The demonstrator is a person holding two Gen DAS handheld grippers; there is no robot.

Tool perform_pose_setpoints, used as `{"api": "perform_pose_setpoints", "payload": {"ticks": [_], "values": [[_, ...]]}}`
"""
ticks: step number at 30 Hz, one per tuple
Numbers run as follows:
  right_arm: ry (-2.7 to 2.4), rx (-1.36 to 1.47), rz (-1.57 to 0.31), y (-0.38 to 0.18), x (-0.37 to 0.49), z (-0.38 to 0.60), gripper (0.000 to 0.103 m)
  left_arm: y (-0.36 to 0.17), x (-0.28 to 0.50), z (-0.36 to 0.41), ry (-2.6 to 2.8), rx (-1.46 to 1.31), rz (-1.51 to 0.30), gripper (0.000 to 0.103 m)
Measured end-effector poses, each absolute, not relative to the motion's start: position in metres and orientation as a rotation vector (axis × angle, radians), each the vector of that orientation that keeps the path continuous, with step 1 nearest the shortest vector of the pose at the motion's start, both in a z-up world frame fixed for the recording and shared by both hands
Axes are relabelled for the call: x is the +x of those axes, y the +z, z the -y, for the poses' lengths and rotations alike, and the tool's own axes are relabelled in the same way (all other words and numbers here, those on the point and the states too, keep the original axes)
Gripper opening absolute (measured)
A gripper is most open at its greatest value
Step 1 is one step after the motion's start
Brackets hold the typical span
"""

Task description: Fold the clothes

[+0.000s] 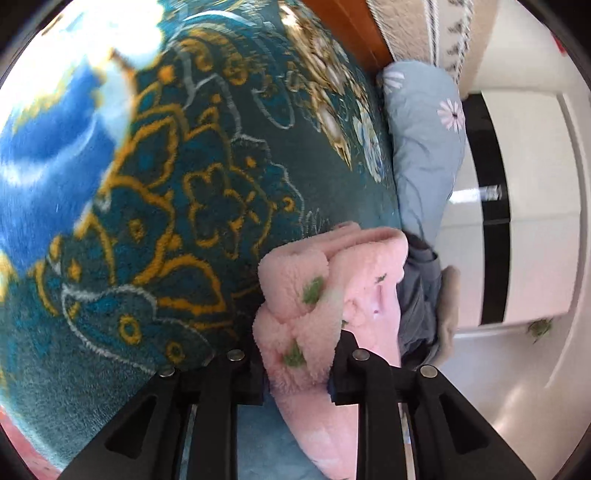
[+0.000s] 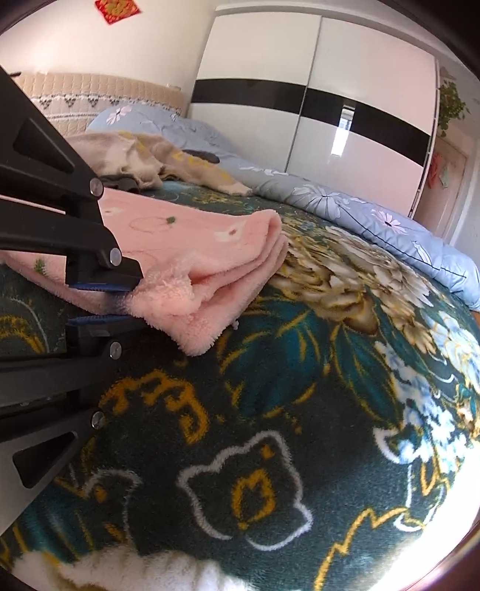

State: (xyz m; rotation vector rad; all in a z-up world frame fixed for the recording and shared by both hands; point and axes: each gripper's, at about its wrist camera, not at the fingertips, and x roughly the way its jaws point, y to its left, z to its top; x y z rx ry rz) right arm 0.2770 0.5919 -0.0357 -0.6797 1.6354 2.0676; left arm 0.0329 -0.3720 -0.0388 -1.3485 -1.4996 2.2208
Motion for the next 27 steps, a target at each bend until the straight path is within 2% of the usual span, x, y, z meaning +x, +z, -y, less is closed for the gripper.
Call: {"api": "perform_pose_setpoints", "payload": {"ticks": [2, 4, 6, 9, 12, 15, 18, 23, 27], "values": [[2.072, -0.675, -1.640, -0.036, 0.279, -0.592, 0.011, -0.031, 0.034, 0.372, 2.240, -1.362, 1.471, 0.029], [2.078, -0.674, -1.636, -0.036, 0.278, -0.592, 0.011, -0.025, 0.040, 0.374, 2.245, -1.366, 1.482, 0.037], [2.083, -0.667, -1.641, -0.036, 0.279, -0.592, 0.012, -0.015, 0.046, 0.381, 2.280, -1.357, 1.513, 0.051], [2.091, -0.657, -1.650, -0.036, 0.279, -0.592, 0.012, 0.012, 0.057, 0.393, 2.379, -1.273, 1.534, 0.052], [2.099, -0.650, -1.652, -0.036, 0.280, -0.591, 0.013, 0.056, 0.063, 0.376, 2.484, -1.152, 1.407, 0.053], [2.106, -0.641, -1.657, -0.035, 0.281, -0.591, 0.013, 0.091, 0.061, 0.316, 2.487, -1.056, 1.207, 0.053], [2.113, -0.631, -1.665, -0.035, 0.282, -0.590, 0.013, 0.099, 0.070, 0.236, 2.393, -1.068, 0.986, 0.053], [2.118, -0.610, -1.694, -0.036, 0.284, -0.590, 0.013, 0.085, 0.078, 0.068, 2.176, -1.138, 0.639, 0.053], [2.133, -0.594, -1.712, -0.036, 0.285, -0.590, 0.014, 0.064, 0.106, -0.031, 2.026, -1.205, 0.390, 0.053]]}}
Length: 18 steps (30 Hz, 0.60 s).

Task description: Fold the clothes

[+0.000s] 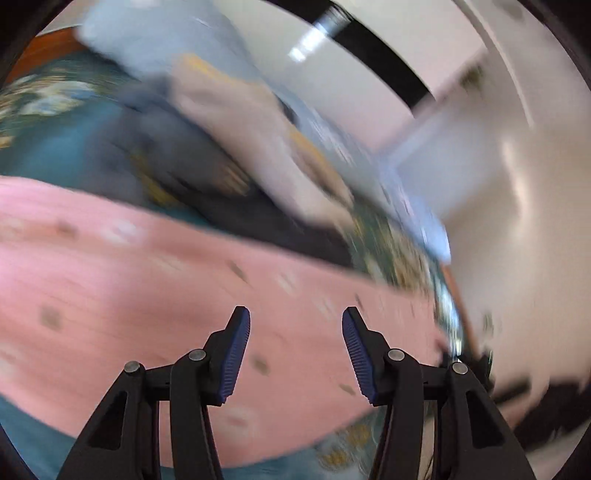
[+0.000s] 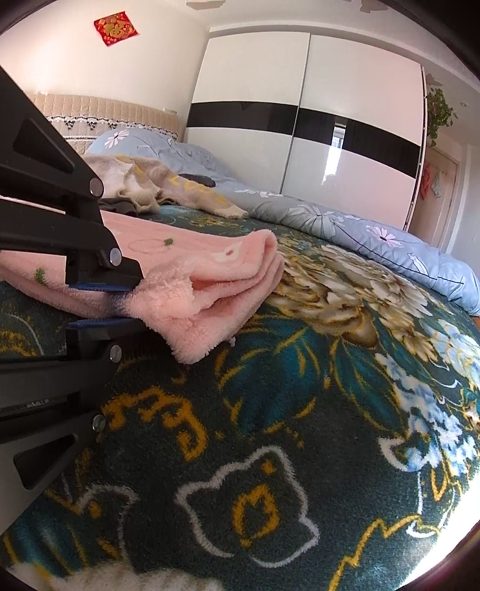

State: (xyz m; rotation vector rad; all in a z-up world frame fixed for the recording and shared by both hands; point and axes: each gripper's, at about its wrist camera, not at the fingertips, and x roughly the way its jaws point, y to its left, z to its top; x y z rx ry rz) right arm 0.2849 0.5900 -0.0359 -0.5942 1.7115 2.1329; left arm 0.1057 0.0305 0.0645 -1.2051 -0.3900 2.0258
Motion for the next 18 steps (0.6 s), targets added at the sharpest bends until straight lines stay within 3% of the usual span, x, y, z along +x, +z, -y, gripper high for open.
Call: {"api": "perform_pose_setpoints", "payload": {"ticks": [4, 11, 18], "values": [[2.158, -0.602, -1.680, -0.032, 0.283, -0.588, 0.014, 0.033, 0.128, -0.069, 1.945, -1.314, 0.318, 0.053], [2.188, -0.604, -1.616, -0.023, 0.282, -0.585, 0.014, 0.005, 0.144, -0.072, 1.977, -1.389, 0.211, 0.053], [2.216, -0.621, -1.372, 0.006, 0.275, -0.566, 0.014, 0.003, 0.149, -0.074, 1.981, -1.371, 0.127, 0.053]]}}
